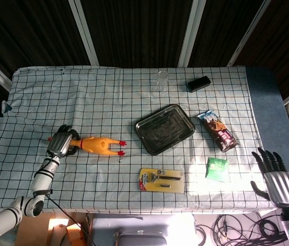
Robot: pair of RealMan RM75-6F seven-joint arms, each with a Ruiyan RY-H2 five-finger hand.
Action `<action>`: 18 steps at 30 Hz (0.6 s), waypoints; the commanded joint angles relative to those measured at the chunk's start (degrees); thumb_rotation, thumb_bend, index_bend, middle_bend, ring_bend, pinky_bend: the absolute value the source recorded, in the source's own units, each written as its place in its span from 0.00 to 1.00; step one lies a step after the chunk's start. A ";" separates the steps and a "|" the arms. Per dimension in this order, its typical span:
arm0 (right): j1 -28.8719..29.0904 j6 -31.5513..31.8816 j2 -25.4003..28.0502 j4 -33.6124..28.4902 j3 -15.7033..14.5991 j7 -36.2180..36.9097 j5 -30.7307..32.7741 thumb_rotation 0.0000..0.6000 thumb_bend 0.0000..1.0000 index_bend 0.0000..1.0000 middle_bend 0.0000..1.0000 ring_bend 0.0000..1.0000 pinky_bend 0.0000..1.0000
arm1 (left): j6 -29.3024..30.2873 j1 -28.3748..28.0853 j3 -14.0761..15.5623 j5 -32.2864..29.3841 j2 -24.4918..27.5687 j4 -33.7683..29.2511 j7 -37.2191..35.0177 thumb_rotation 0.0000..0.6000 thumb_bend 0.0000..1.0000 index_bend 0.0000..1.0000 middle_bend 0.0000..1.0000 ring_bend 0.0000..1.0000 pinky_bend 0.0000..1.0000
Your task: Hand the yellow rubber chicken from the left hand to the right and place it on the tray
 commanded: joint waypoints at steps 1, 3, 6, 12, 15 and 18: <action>0.04 -0.10 0.04 -0.07 -0.12 0.07 -0.15 1.00 0.27 0.00 0.00 0.00 0.00 | 2.06 0.85 0.50 2.48 0.27 -0.80 -3.75 1.00 0.68 0.60 0.41 0.16 0.12; 0.06 -0.14 0.06 -0.10 -0.17 0.10 -0.25 1.00 0.27 0.00 0.00 0.00 0.00 | 2.38 0.93 0.66 2.95 0.47 -0.92 -4.43 1.00 0.70 0.59 0.45 0.17 0.12; 0.11 -0.17 0.01 -0.13 -0.43 0.05 -0.79 1.00 0.27 0.00 0.00 0.00 0.00 | 4.33 1.49 1.17 5.11 1.33 -2.29 -9.08 1.00 0.77 0.57 0.59 0.28 0.24; 2.17 0.64 -0.59 -1.27 -2.55 5.16 -9.84 1.00 0.27 0.00 0.00 0.00 0.00 | 12.89 3.50 4.58 13.88 4.65 -5.18 -23.69 1.00 0.82 0.58 0.75 0.45 0.57; 4.64 -1.54 0.17 -4.51 -1.85 5.28 -11.14 1.00 0.27 0.00 0.00 0.00 0.00 | 14.43 3.69 5.24 15.42 5.76 -6.93 -26.65 1.00 0.84 0.58 0.76 0.46 0.62; 7.93 -4.30 0.30 -8.66 0.37 5.56 -10.75 1.00 0.27 0.00 0.00 0.00 0.00 | 14.96 3.97 5.59 15.73 6.79 -10.15 -27.14 1.00 0.84 0.58 0.76 0.46 0.65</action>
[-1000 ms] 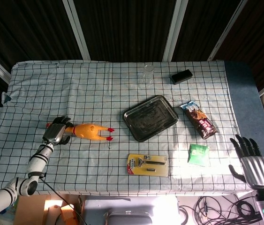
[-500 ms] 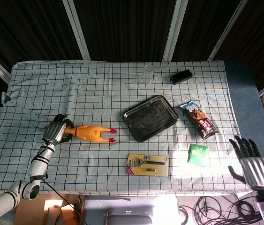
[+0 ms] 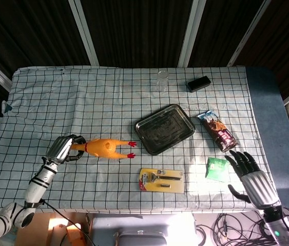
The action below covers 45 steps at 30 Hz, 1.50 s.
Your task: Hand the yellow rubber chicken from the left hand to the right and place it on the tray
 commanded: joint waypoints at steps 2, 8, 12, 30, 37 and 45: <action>6.08 -5.22 -0.22 -7.28 3.92 0.62 1.03 1.00 0.27 0.00 0.00 0.00 0.00 | 0.76 0.83 1.12 0.50 2.36 -6.06 -0.11 1.00 0.84 0.58 0.76 0.46 0.65; 14.30 -15.15 -3.71 -16.35 10.56 -4.80 10.50 1.00 0.27 0.00 0.00 0.00 0.00 | -0.69 0.76 0.08 -2.33 1.55 -11.15 7.41 1.00 0.84 0.58 0.76 0.46 0.65; 20.03 -21.57 -7.04 -20.77 14.39 -12.38 21.82 1.00 0.27 0.00 0.00 0.00 0.00 | -1.59 0.43 -0.91 -4.32 0.42 -12.74 12.02 1.00 0.85 0.58 0.76 0.46 0.65; 41.97 -17.50 -32.67 -13.54 19.24 -37.47 53.31 1.00 0.27 0.00 0.00 0.00 0.00 | -0.68 0.81 -1.62 -6.26 -0.99 -17.07 23.99 1.00 0.85 0.58 0.76 0.46 0.65; 45.04 -12.32 -38.89 -8.31 18.61 -41.91 54.80 1.00 0.27 0.00 0.00 0.00 0.00 | 0.10 1.04 -1.35 -5.67 -0.93 -18.47 26.38 1.00 0.85 0.58 0.76 0.46 0.65; 45.18 -7.70 -41.69 -6.27 18.15 -43.98 54.56 1.00 0.27 0.26 0.22 0.18 0.24 | 0.37 1.26 -1.02 -5.20 -1.14 -18.78 27.12 1.00 0.85 0.58 0.76 0.46 0.65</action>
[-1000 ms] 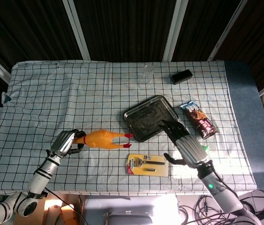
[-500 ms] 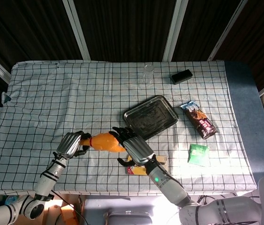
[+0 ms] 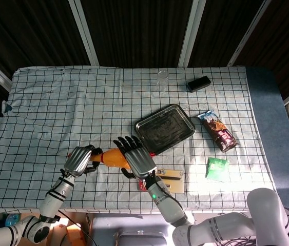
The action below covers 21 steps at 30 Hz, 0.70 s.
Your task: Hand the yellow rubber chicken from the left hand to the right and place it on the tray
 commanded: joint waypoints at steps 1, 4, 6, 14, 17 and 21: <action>0.12 0.93 -0.77 0.54 0.14 -0.97 0.85 1.00 0.27 0.32 0.27 0.25 0.33 | 0.07 0.01 0.12 0.28 -0.07 -0.06 0.00 1.00 0.85 0.58 0.76 0.46 0.65; 0.23 1.04 -1.12 0.82 0.48 -0.96 1.34 1.00 0.27 0.56 0.46 0.47 0.57 | 0.28 0.06 0.30 0.67 -0.07 -0.33 0.27 1.00 0.86 0.58 0.76 0.46 0.65; 0.32 1.43 -1.26 1.14 0.32 -1.54 1.39 1.00 0.30 0.72 0.59 0.63 0.73 | 0.36 0.09 0.36 0.85 -0.03 -0.53 0.40 1.00 0.86 0.58 0.76 0.46 0.65; 0.24 3.90 -2.32 3.51 -1.20 -3.02 -2.07 1.00 0.48 1.00 0.86 0.91 1.00 | 0.40 0.28 0.67 1.24 0.00 -0.79 0.02 1.00 0.86 0.58 0.76 0.46 0.65; 0.06 3.76 -1.96 4.08 -1.78 -3.38 -3.05 1.00 0.51 1.00 0.88 0.93 1.00 | 0.46 0.36 0.64 1.24 0.06 -0.69 -0.04 1.00 0.86 0.58 0.76 0.46 0.65; -0.46 3.47 -1.48 4.04 -1.61 -2.90 -3.21 1.00 0.52 1.00 0.88 0.93 1.00 | 0.22 0.30 0.52 1.08 -0.07 -0.35 -0.23 1.00 0.87 0.58 0.76 0.46 0.65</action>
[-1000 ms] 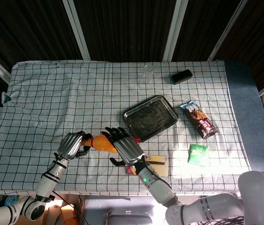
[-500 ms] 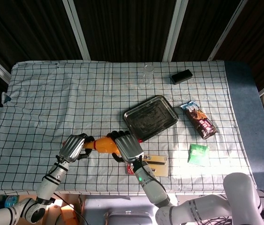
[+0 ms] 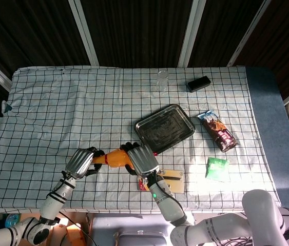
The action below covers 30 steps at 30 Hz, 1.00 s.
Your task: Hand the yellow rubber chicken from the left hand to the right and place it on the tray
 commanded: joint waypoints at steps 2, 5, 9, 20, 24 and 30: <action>-0.68 -0.53 0.50 -0.99 0.23 0.51 0.96 1.00 0.49 0.98 0.88 0.89 0.97 | -0.31 -0.07 -0.02 -0.13 -0.08 0.22 -0.03 1.00 0.87 0.58 0.76 0.46 0.65; -0.79 -3.92 3.07 -4.12 0.12 0.37 4.39 1.00 0.39 0.56 0.60 0.54 0.62 | -0.54 -0.10 -0.06 -0.30 -0.06 0.29 0.05 1.00 0.86 0.58 0.76 0.46 0.65; -0.30 -7.90 6.90 -6.40 0.12 1.23 5.10 1.00 0.25 0.00 0.05 0.02 0.07 | -0.97 -0.12 -0.17 -0.75 0.03 0.46 0.14 1.00 0.87 0.58 0.76 0.46 0.65; 0.05 -9.57 9.30 -7.59 -0.26 4.95 3.15 1.00 0.15 0.00 0.00 0.00 0.00 | -1.40 -0.12 -0.37 -1.44 0.05 -0.03 1.70 1.00 0.87 0.58 0.76 0.46 0.65; 0.36 -9.74 7.92 -5.77 -0.67 6.23 2.31 1.00 0.15 0.00 0.00 0.00 0.00 | -1.18 0.00 -0.29 -1.33 0.02 -0.49 1.99 1.00 0.87 0.58 0.76 0.46 0.65; 0.52 -9.46 3.30 -1.43 -0.55 10.01 0.47 1.00 0.15 0.07 0.07 0.03 0.10 | -0.46 0.21 -0.20 -0.95 -0.30 -1.47 3.02 1.00 0.87 0.58 0.77 0.46 0.65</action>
